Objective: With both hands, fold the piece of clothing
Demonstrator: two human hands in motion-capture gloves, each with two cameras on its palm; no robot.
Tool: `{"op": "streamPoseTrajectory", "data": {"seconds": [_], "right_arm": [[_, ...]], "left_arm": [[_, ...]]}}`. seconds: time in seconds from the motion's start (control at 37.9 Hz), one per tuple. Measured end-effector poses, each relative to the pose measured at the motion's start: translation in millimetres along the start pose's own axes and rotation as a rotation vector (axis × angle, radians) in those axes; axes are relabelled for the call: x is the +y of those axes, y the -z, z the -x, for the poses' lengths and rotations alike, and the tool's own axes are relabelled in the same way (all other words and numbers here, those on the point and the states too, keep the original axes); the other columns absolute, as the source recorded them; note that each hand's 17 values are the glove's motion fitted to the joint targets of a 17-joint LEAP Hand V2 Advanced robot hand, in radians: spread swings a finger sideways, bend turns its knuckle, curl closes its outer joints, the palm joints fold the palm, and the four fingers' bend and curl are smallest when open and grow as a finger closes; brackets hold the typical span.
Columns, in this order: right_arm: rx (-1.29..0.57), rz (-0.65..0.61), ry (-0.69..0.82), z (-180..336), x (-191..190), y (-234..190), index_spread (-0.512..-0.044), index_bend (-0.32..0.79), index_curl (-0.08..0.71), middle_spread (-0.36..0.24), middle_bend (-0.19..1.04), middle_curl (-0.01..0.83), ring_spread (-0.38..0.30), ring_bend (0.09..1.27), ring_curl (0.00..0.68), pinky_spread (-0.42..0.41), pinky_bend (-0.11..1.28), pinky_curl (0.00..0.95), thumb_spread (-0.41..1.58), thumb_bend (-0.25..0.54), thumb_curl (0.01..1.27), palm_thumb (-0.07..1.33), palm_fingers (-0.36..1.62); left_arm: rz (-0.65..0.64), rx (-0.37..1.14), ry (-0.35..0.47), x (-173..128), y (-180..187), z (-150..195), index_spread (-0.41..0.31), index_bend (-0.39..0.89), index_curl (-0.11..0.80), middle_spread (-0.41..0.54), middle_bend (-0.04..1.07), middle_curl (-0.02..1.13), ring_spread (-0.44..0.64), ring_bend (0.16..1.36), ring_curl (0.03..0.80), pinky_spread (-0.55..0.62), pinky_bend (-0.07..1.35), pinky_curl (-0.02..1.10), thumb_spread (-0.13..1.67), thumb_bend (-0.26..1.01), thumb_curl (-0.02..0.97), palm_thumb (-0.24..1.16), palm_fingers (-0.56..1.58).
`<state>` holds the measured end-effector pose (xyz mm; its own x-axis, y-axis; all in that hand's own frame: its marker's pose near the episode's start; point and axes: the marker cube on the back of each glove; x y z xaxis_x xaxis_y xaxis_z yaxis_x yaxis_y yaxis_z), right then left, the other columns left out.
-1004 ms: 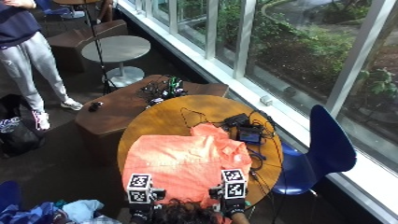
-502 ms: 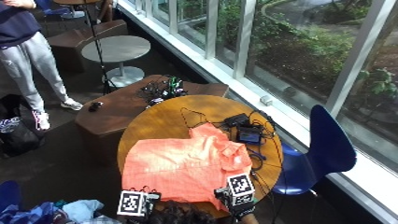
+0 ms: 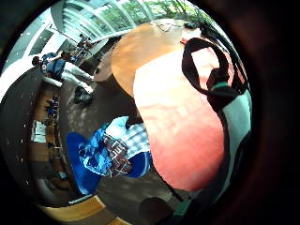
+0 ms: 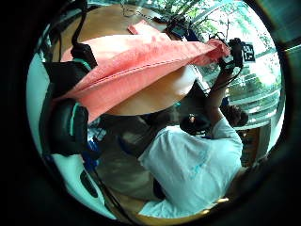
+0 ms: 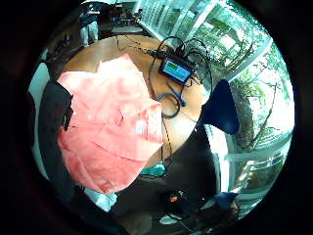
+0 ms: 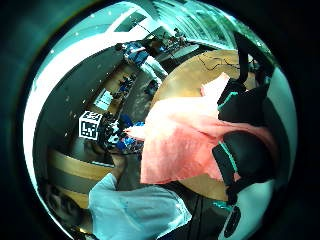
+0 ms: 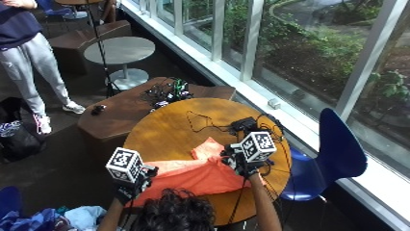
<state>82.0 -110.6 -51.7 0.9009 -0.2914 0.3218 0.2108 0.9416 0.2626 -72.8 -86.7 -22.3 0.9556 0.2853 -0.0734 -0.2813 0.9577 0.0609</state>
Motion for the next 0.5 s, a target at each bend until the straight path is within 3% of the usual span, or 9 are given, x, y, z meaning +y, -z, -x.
{"op": "streamPoseTrajectory", "data": {"seconds": [0.13, 0.24, 0.4, 0.5], "right_arm": [[-0.063, 0.068, -0.065, -19, -88, -53, -0.327, 0.12, 0.337, -0.263, 0.52, 0.475, -0.243, 0.86, 0.496, -0.356, 0.55, 0.401, 1.18, 0.114, 0.34, 0.87, 1.44], [0.013, 0.109, -0.133, -29, -130, -95, -0.32, 0.14, 0.341, -0.25, 0.58, 0.501, -0.232, 0.89, 0.52, -0.348, 0.6, 0.423, 1.17, 0.085, 0.34, 0.86, 1.42], [0.238, 0.244, -0.168, -49, -165, -157, -0.31, 0.18, 0.359, -0.231, 0.67, 0.538, -0.217, 0.93, 0.548, -0.321, 0.65, 0.452, 1.13, 0.039, 0.34, 0.86, 1.4], [0.297, 0.363, -0.194, -42, -161, -163, -0.308, 0.21, 0.383, -0.22, 0.72, 0.557, -0.214, 0.94, 0.562, -0.311, 0.66, 0.465, 1.12, 0.015, 0.34, 0.86, 1.4]], "left_arm": [[0.101, -0.02, 0.088, -73, -21, 33, -0.302, 0.13, 0.375, -0.36, 0.47, 0.5, -0.4, 0.8, 0.448, -0.3, 0.32, 0.37, 1.2, 0.12, 0.362, 0.73, 1.29], [0.194, -0.06, 0.128, -118, -59, 54, -0.299, 0.13, 0.371, -0.365, 0.5, 0.51, -0.41, 0.84, 0.459, -0.31, 0.32, 0.38, 1.2, 0.09, 0.358, 0.72, 1.3], [0.28, -0.125, 0.155, -152, -108, 67, -0.307, 0.17, 0.385, -0.368, 0.54, 0.53, -0.41, 0.87, 0.471, -0.3, 0.29, 0.39, 1.22, 0.06, 0.353, 0.72, 1.3], [0.302, -0.11, 0.168, -158, -124, 71, -0.311, 0.17, 0.394, -0.368, 0.55, 0.53, -0.41, 0.88, 0.476, -0.29, 0.27, 0.39, 1.23, 0.05, 0.35, 0.72, 1.29]]}}
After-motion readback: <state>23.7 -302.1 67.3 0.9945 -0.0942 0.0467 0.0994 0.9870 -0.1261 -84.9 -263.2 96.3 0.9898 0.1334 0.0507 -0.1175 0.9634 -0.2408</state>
